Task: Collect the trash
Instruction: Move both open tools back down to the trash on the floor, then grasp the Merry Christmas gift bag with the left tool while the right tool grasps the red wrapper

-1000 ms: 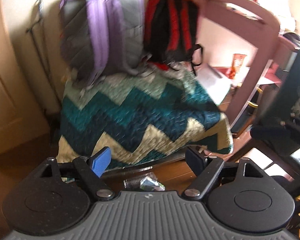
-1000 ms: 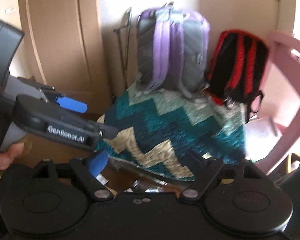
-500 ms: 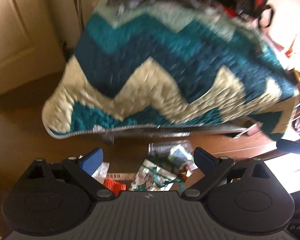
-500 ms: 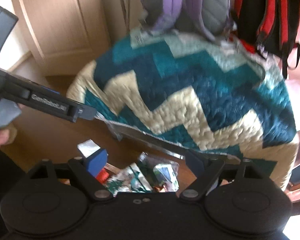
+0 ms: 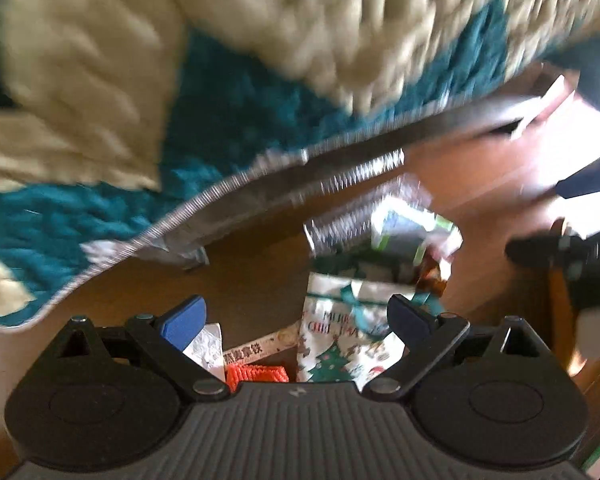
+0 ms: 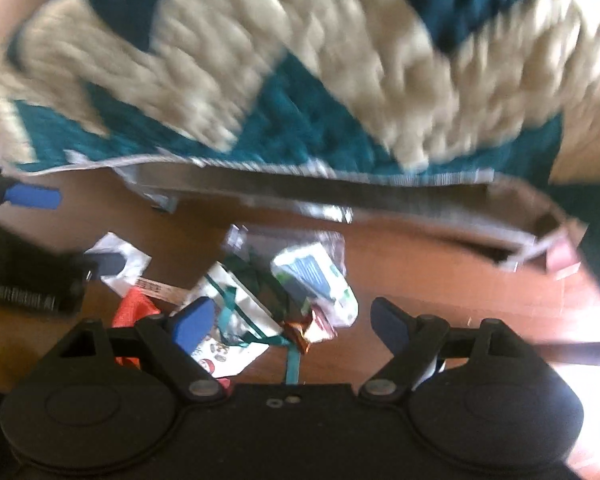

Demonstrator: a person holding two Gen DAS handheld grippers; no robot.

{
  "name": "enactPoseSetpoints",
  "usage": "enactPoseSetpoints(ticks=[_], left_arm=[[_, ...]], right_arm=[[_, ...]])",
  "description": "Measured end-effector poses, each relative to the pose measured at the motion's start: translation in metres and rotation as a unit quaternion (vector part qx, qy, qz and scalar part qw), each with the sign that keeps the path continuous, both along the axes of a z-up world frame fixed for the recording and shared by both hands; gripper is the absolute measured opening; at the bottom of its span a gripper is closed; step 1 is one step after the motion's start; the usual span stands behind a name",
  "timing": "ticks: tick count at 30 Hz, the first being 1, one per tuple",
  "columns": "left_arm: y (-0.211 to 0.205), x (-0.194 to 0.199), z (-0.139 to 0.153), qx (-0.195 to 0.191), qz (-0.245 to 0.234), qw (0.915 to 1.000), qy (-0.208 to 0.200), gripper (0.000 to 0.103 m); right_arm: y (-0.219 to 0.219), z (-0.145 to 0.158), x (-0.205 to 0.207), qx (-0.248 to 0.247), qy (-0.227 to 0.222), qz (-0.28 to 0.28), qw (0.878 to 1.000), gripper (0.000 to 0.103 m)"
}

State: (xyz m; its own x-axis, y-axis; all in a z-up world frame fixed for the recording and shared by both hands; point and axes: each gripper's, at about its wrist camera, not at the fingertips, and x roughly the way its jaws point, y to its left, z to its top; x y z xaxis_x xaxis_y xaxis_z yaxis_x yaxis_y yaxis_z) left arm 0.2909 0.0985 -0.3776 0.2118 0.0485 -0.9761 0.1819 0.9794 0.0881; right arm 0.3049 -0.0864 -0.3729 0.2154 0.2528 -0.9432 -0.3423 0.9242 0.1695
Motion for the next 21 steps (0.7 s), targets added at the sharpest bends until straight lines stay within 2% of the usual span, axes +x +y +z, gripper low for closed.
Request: enactPoseSetpoints(ticks=[5,9,16,21], left_arm=[[-0.001,-0.002,-0.053,-0.005,-0.012,0.9989,0.045,0.098],[-0.009,-0.01,-0.088,-0.009,-0.035,0.9966,0.074,0.098],[-0.026,-0.018,-0.143,-0.015,-0.057,0.9916,0.115,0.098],[-0.038,-0.02,-0.171,-0.026,-0.068,0.988,0.137,0.098]], right_arm=[[0.0,-0.054,0.015,-0.008,0.057,-0.047,0.997,0.085],[-0.003,-0.096,0.021,-0.009,0.104,-0.09,0.99,0.085],[-0.014,-0.148,0.029,0.0,0.153,-0.169,0.974,0.085],[-0.013,-0.177,0.033,-0.017,0.175,-0.176,0.969,0.083]])
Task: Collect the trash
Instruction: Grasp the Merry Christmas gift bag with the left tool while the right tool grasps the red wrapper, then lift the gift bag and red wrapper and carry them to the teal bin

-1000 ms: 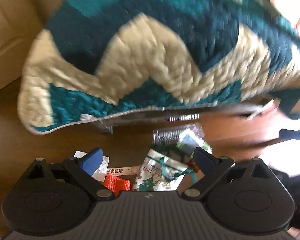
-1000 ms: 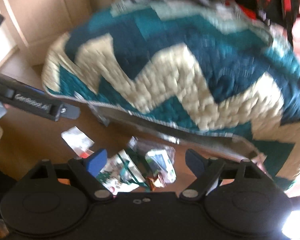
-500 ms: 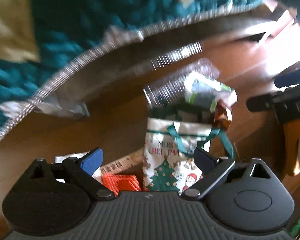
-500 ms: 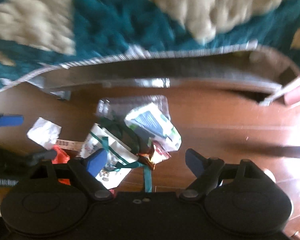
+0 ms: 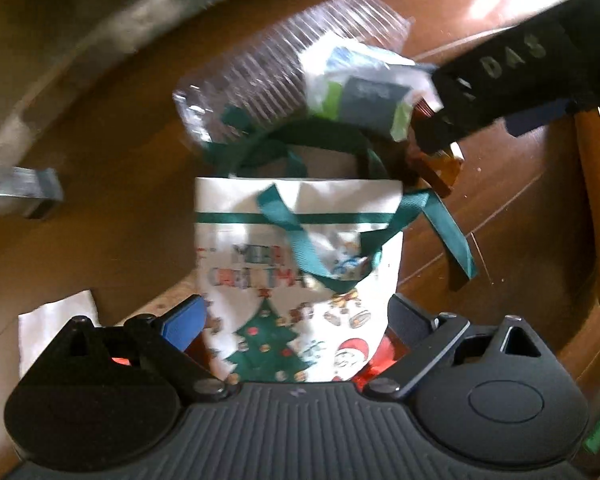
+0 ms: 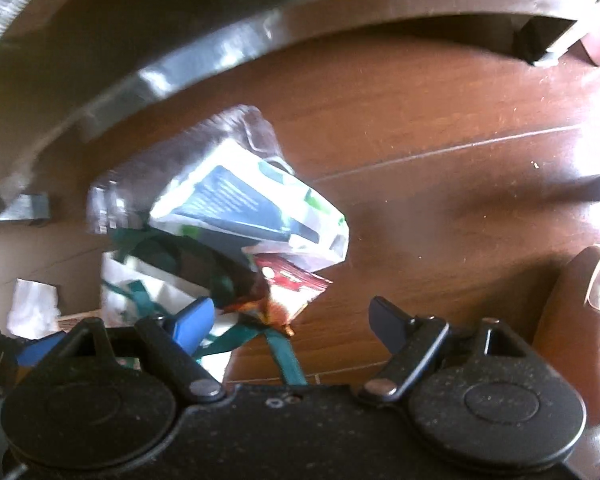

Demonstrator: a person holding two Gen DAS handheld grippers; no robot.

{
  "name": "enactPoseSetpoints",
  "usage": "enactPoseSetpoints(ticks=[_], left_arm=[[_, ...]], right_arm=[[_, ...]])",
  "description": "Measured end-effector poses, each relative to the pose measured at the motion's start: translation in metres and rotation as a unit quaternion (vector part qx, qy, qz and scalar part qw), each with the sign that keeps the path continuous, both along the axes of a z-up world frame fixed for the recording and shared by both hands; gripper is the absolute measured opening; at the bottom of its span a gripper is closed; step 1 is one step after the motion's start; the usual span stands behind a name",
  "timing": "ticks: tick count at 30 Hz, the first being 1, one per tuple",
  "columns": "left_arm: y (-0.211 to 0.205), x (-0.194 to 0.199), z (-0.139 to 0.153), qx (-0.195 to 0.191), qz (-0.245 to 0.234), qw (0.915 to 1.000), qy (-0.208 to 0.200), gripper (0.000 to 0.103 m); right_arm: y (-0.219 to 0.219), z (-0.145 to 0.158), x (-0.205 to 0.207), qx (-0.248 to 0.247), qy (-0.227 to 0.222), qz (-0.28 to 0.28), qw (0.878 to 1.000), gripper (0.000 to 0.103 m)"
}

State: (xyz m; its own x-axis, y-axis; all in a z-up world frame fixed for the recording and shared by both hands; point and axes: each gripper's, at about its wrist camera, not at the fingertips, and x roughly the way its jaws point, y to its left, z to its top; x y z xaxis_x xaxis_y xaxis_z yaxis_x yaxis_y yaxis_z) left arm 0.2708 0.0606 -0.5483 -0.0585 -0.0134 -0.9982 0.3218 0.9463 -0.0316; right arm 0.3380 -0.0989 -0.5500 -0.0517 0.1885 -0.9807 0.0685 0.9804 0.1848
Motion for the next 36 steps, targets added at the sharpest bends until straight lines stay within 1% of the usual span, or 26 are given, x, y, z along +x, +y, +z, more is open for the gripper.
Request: enactPoseSetpoints(ticks=[5,8,10,11,12,14,15,17,18,19,21,22,23,25,26,27,28,30,34,36], left_arm=[[-0.009,-0.001,-0.021,-0.003,-0.007,0.9997,0.021,0.097],[-0.015,-0.003,-0.029,-0.004,-0.015,0.9995,0.025,0.097],[-0.019,-0.004,-0.033,0.0,-0.025,0.9993,0.028,0.093],[-0.023,-0.004,-0.035,0.002,-0.028,0.9992,0.028,0.091],[-0.024,-0.004,-0.036,0.003,-0.029,0.9992,0.028,0.09],[-0.026,-0.004,-0.04,0.005,-0.025,0.9992,0.03,0.087],[-0.026,-0.003,-0.041,0.006,-0.023,0.9992,0.032,0.083],[-0.025,-0.002,-0.041,0.002,-0.017,0.9993,0.035,0.081],[-0.025,-0.001,-0.041,0.0,-0.014,0.9993,0.035,0.078],[-0.023,0.0,-0.041,-0.002,-0.012,0.9993,0.036,0.073],[-0.021,0.002,-0.039,-0.007,-0.009,0.9992,0.039,0.066],[-0.021,0.003,-0.038,-0.009,-0.007,0.9992,0.039,0.059],[-0.017,0.004,-0.037,-0.012,-0.005,0.9992,0.039,0.055],[-0.018,0.005,-0.037,-0.018,0.003,0.999,0.042,0.036],[-0.019,0.005,-0.038,-0.02,0.009,0.9988,0.044,0.032],[-0.018,0.006,-0.037,-0.021,0.015,0.9987,0.045,0.026],[-0.016,0.007,-0.035,-0.022,0.019,0.9985,0.046,0.02],[-0.012,0.01,-0.031,-0.026,0.03,0.9981,0.047,0.016],[-0.002,0.017,-0.012,-0.028,0.044,0.9977,0.044,0.013],[0.003,0.019,0.001,-0.026,0.05,0.9975,0.041,0.012]], right_arm=[[0.0,-0.018,0.005,0.008,0.012,-0.018,1.0,0.083],[0.003,-0.023,0.006,0.007,0.012,-0.015,1.0,0.082],[0.005,-0.028,0.006,0.008,0.015,-0.011,1.0,0.081],[0.006,-0.03,0.005,0.008,0.017,-0.011,1.0,0.078],[0.006,-0.031,0.005,0.007,0.019,-0.013,1.0,0.07],[0.004,-0.035,0.005,0.008,0.026,-0.016,1.0,0.06],[0.004,-0.036,0.004,0.007,0.028,-0.016,0.999,0.058],[0.003,-0.037,0.003,0.009,0.027,-0.016,0.999,0.053],[0.003,-0.037,0.003,0.01,0.032,-0.014,0.999,0.05],[0.002,-0.037,0.003,0.007,0.031,-0.013,0.999,0.049],[0.002,-0.038,0.004,0.007,0.031,-0.013,0.999,0.045],[0.003,-0.038,0.004,0.007,0.031,-0.013,0.999,0.044],[0.003,-0.038,0.003,0.007,0.03,-0.011,0.999,0.043],[0.002,-0.037,0.002,0.007,0.03,-0.007,0.999,0.04],[0.002,-0.036,0.001,0.008,0.031,-0.006,0.999,0.038],[0.003,-0.036,0.001,0.008,0.032,-0.005,0.999,0.034],[0.003,-0.035,0.001,0.008,0.032,-0.004,0.999,0.032],[0.004,-0.033,0.0,0.008,0.032,0.0,0.999,0.027],[0.005,-0.018,-0.007,0.005,0.028,0.016,0.999,0.025],[0.005,-0.007,-0.009,0.006,0.026,0.024,0.999,0.025]])
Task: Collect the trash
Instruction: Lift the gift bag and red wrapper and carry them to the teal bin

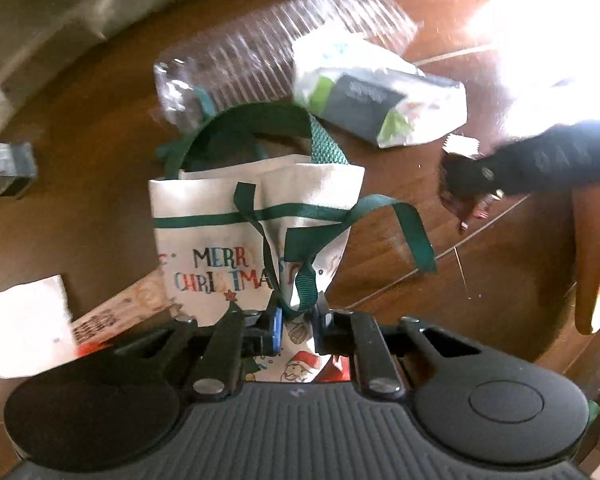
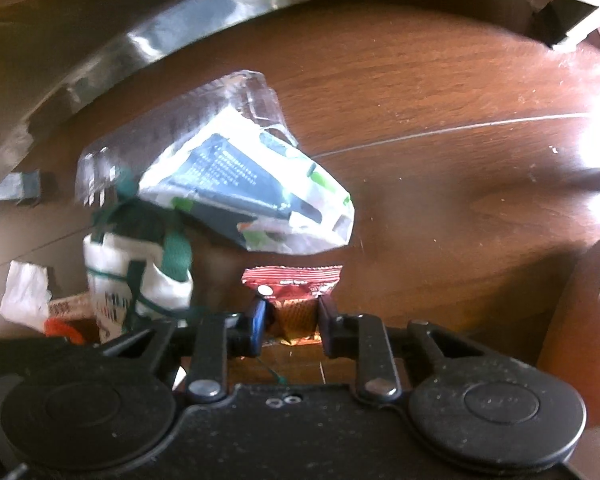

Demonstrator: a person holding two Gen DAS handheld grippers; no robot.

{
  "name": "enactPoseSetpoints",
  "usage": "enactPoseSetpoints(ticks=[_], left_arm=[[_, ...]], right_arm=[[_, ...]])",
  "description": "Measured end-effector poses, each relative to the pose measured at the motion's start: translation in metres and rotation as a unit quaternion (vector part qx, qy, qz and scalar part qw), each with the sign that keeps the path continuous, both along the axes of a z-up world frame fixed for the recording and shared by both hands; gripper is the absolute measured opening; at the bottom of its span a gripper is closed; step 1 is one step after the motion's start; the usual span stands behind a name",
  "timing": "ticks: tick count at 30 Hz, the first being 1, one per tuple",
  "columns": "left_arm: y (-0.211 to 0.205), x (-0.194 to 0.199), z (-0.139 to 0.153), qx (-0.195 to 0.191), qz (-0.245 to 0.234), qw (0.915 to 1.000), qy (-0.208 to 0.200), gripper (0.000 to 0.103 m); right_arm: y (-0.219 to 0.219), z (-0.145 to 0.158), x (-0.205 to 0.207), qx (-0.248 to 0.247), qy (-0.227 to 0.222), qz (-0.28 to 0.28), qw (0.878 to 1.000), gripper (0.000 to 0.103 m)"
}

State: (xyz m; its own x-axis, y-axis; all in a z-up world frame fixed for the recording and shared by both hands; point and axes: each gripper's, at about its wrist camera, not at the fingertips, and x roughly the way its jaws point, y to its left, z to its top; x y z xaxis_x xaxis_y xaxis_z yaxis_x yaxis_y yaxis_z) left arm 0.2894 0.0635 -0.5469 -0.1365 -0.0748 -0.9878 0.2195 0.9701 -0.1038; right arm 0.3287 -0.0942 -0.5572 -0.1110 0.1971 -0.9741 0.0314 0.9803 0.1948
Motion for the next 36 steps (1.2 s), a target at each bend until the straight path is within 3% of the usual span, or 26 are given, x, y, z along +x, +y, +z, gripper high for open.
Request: enactPoseSetpoints(ticks=[6,12,20,28,36], left_arm=[[0.014,0.006,0.057,0.001,0.048,0.9988,-0.005,0.01],[0.02,0.004,0.129,-0.001,0.084,0.9954,-0.046,0.01],[0.019,-0.007,0.231,-0.03,0.159,0.9813,-0.104,0.01],[-0.003,-0.034,0.33,-0.051,0.166,0.9712,-0.163,0.01],[-0.036,-0.055,0.431,-0.09,0.153,0.9545,-0.24,0.01]], right_arm=[[0.005,0.051,-0.011,0.003,-0.023,0.045,0.999,0.025],[0.004,0.12,-0.026,0.004,-0.063,0.079,0.995,0.024],[-0.01,0.231,-0.05,0.014,-0.141,0.11,0.984,0.024],[-0.035,0.334,-0.089,0.015,-0.23,0.139,0.963,0.024],[-0.066,0.435,-0.119,0.021,-0.318,0.142,0.937,0.024]])
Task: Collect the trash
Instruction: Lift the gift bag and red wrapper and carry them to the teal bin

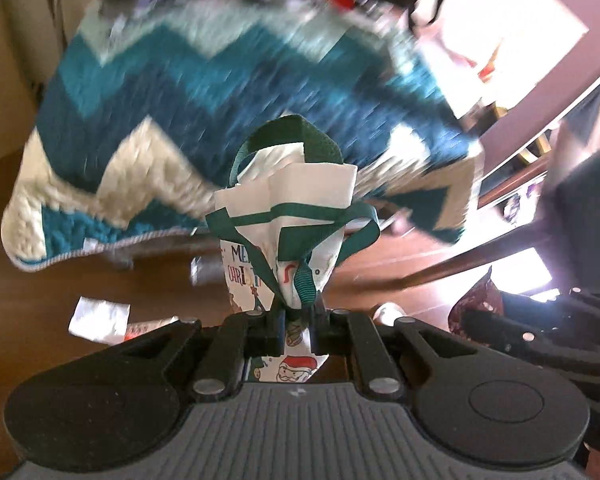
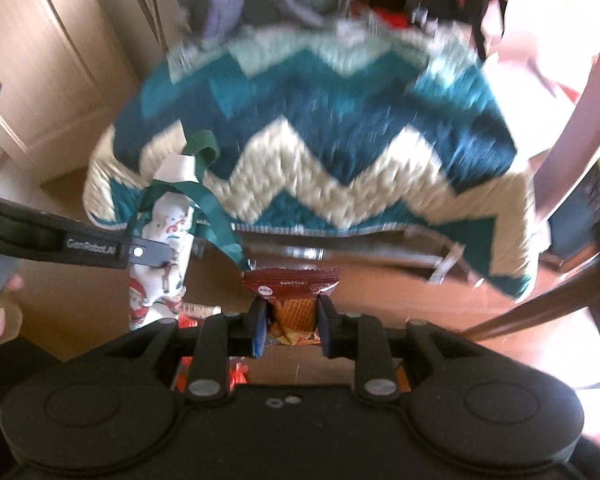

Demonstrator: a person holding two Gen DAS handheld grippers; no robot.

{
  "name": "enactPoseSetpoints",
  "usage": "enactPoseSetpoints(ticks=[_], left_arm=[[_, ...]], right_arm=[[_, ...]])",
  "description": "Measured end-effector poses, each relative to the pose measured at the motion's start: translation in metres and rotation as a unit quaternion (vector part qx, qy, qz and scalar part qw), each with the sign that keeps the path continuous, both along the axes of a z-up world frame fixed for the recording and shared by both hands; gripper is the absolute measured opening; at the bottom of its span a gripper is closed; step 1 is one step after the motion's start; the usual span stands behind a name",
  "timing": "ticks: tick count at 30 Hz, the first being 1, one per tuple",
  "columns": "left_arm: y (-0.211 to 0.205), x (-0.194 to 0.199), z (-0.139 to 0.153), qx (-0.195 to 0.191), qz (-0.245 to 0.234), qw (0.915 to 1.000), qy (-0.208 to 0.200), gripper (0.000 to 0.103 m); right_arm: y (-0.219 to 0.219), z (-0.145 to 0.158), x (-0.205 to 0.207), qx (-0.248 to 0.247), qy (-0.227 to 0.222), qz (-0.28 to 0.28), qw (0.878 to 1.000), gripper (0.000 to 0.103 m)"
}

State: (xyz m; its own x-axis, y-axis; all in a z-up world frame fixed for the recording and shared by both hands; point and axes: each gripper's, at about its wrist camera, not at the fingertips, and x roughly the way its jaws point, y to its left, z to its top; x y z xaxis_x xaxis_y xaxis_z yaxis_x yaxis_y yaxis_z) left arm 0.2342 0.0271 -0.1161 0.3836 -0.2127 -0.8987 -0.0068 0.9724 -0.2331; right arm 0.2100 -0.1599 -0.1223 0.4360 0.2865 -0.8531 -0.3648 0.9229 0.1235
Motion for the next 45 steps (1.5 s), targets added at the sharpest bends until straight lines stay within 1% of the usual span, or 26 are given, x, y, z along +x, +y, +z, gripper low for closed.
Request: enactPoseSetpoints(ticks=[4,7,10,13,18,22,26,30,33,36,40,41,43,45], left_arm=[[-0.025,-0.008,0.048,0.001,-0.019,0.999,-0.041,0.01],[-0.045,-0.013,0.081,0.002,-0.033,0.9969,-0.071,0.01],[-0.067,-0.018,0.117,0.002,-0.05,0.9928,-0.108,0.01],[-0.09,-0.019,0.149,-0.006,-0.067,0.9877,-0.141,0.01],[-0.13,-0.019,0.209,-0.021,-0.097,0.9757,-0.195,0.01],[-0.164,-0.018,0.255,-0.024,-0.124,0.9627,-0.239,0.01],[-0.203,-0.018,0.291,-0.022,-0.151,0.9488,-0.277,0.01],[-0.241,-0.015,0.317,-0.031,-0.178,0.9363,-0.301,0.01],[-0.27,-0.014,0.333,-0.046,-0.197,0.9274,-0.315,0.01],[-0.3,-0.011,0.344,-0.059,-0.216,0.9188,-0.325,0.01],[-0.342,-0.006,0.35,-0.066,-0.243,0.9098,-0.33,0.01],[-0.351,-0.012,0.352,-0.069,-0.249,0.9073,-0.332,0.01],[-0.365,-0.009,0.349,-0.075,-0.258,0.9049,-0.33,0.01],[-0.376,-0.005,0.34,-0.086,-0.267,0.9061,-0.317,0.01]], right_arm=[[-0.019,0.054,-0.017,0.012,-0.053,-0.004,0.999,0.024],[-0.036,0.089,-0.025,0.02,-0.09,-0.008,0.996,0.024],[-0.055,0.124,-0.034,0.021,-0.128,-0.016,0.991,0.024],[-0.074,0.152,-0.041,0.018,-0.161,-0.025,0.986,0.024],[-0.107,0.193,-0.051,0.012,-0.209,-0.051,0.976,0.024],[-0.136,0.224,-0.055,0.003,-0.245,-0.078,0.966,0.024],[-0.163,0.248,-0.062,-0.008,-0.271,-0.097,0.958,0.024],[-0.194,0.261,-0.07,-0.016,-0.28,-0.117,0.953,0.024],[-0.214,0.27,-0.072,-0.025,-0.285,-0.132,0.949,0.024],[-0.232,0.273,-0.073,-0.035,-0.288,-0.15,0.945,0.024],[-0.259,0.272,-0.078,-0.044,-0.289,-0.177,0.94,0.024],[-0.265,0.271,-0.078,-0.045,-0.287,-0.184,0.939,0.024],[-0.278,0.268,-0.077,-0.048,-0.284,-0.196,0.937,0.024],[-0.289,0.263,-0.076,-0.05,-0.279,-0.208,0.936,0.024]])
